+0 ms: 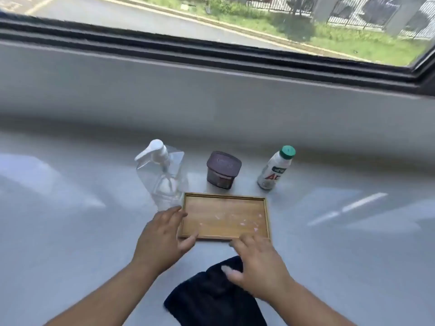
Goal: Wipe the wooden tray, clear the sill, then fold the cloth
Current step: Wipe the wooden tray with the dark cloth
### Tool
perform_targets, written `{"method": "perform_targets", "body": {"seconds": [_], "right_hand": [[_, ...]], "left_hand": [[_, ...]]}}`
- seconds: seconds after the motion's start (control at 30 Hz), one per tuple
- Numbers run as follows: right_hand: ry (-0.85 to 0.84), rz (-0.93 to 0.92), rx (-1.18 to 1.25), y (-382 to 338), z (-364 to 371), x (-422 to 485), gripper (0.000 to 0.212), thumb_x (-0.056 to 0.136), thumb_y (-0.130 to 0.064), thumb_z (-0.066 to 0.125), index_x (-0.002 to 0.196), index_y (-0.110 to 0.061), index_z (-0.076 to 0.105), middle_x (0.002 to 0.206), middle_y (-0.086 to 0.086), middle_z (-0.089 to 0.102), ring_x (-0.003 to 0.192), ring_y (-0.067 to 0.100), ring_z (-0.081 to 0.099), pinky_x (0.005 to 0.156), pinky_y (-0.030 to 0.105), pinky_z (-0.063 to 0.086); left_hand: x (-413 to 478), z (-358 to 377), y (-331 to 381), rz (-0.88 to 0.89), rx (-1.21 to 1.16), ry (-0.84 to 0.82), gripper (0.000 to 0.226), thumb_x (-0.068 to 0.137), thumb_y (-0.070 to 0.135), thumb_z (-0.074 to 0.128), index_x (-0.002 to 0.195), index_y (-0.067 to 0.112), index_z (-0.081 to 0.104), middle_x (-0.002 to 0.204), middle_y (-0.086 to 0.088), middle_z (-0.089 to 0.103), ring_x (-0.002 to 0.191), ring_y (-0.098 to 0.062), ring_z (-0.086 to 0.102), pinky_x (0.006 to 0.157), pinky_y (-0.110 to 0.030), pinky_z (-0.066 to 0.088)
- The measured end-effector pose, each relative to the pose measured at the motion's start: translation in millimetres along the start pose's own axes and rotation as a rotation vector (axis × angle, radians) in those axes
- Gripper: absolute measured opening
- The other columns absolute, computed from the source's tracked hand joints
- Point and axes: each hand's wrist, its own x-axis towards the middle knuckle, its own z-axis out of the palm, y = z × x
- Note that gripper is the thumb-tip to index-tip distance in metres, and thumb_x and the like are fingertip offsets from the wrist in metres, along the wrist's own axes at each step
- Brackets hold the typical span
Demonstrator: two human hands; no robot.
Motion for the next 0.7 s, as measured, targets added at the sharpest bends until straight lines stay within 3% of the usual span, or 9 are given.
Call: {"method": "perform_targets", "body": {"seconds": [0.07,0.13,0.23,0.33,0.4,0.47,0.6,0.63,0.7], "right_hand": [[-0.177,-0.117,-0.035,-9.2,31.4,1.4,0.079,0.079,-0.079,0.045,0.143,-0.032,0.05,0.14,-0.001,0.055,0.128,0.029,0.049,0.109,0.046,0.041],[-0.224,-0.176,-0.167,-18.6,58.8,-6.4,0.084,0.069,-0.081,0.051,0.139,-0.035,0.054,0.138,0.005,0.059,0.123,0.035,0.056,0.105,0.056,0.047],[-0.101,-0.164,-0.208,-19.2,74.4,-2.9,0.058,0.059,-0.074,0.065,0.102,-0.036,0.072,0.102,0.002,0.073,0.088,0.029,0.071,0.076,0.048,0.063],[0.081,-0.191,-0.057,-10.8,78.5,4.0,0.03,0.061,-0.042,0.086,0.082,-0.027,0.07,0.081,-0.003,0.064,0.069,0.025,0.065,0.06,0.038,0.058],[0.19,-0.122,0.132,-0.5,78.5,4.2,0.023,0.067,-0.028,0.081,0.088,-0.024,0.072,0.087,-0.004,0.065,0.073,0.023,0.066,0.061,0.036,0.057],[0.302,0.014,0.37,11.8,64.8,3.6,0.024,0.075,-0.024,0.067,0.099,-0.027,0.071,0.101,-0.008,0.064,0.086,0.015,0.065,0.073,0.029,0.055],[0.592,0.233,0.594,46.7,22.0,19.0,0.032,0.076,-0.031,0.054,0.105,-0.042,0.061,0.109,-0.022,0.055,0.106,-0.013,0.055,0.089,0.001,0.037],[0.649,0.286,0.593,55.2,12.4,31.0,0.033,0.078,-0.029,0.057,0.107,-0.044,0.061,0.109,-0.022,0.053,0.106,-0.015,0.054,0.089,0.002,0.037],[0.662,0.366,0.582,67.6,2.9,60.9,0.033,0.085,-0.021,0.065,0.112,-0.041,0.064,0.112,-0.015,0.053,0.103,-0.006,0.058,0.086,0.016,0.044]], "left_hand": [[7.9,16.2,-7.1,-0.041,-0.011,-0.05,0.076,0.079,0.069,0.06,0.133,0.017,0.07,0.145,-0.005,0.067,0.129,-0.03,0.062,0.101,-0.048,0.055],[15.5,28.6,-16.6,-0.064,0.019,-0.065,0.084,0.078,0.072,0.061,0.14,0.015,0.066,0.149,-0.008,0.063,0.132,-0.032,0.059,0.106,-0.048,0.052],[27.1,49.0,-29.0,-0.069,0.047,-0.064,0.095,0.075,0.078,0.063,0.143,0.012,0.062,0.147,-0.01,0.065,0.131,-0.034,0.06,0.107,-0.05,0.048],[33.8,64.2,-35.4,-0.065,0.073,-0.008,0.101,0.069,0.083,0.065,0.141,0.013,0.064,0.138,-0.007,0.069,0.123,-0.035,0.061,0.103,-0.051,0.046],[32.2,73.1,-37.2,-0.066,0.085,0.026,0.104,0.066,0.088,0.063,0.141,0.016,0.064,0.137,-0.005,0.069,0.123,-0.034,0.056,0.103,-0.051,0.042],[31.2,78.5,-39.8,-0.061,0.105,0.026,0.11,0.061,0.094,0.062,0.144,0.021,0.061,0.14,-0.003,0.066,0.126,-0.032,0.05,0.107,-0.05,0.037],[33.0,80.6,-40.9,-0.063,0.106,0.007,0.117,0.056,0.097,0.062,0.145,0.021,0.058,0.141,-0.004,0.064,0.128,-0.033,0.049,0.11,-0.053,0.035],[33.9,80.6,-40.5,-0.065,0.107,-0.001,0.118,0.055,0.098,0.063,0.145,0.021,0.058,0.14,-0.004,0.064,0.129,-0.033,0.049,0.11,-0.053,0.035],[33.9,80.4,-39.6,-0.062,0.101,-0.004,0.119,0.055,0.097,0.063,0.146,0.02,0.059,0.139,-0.004,0.064,0.129,-0.033,0.05,0.11,-0.053,0.034]]}}
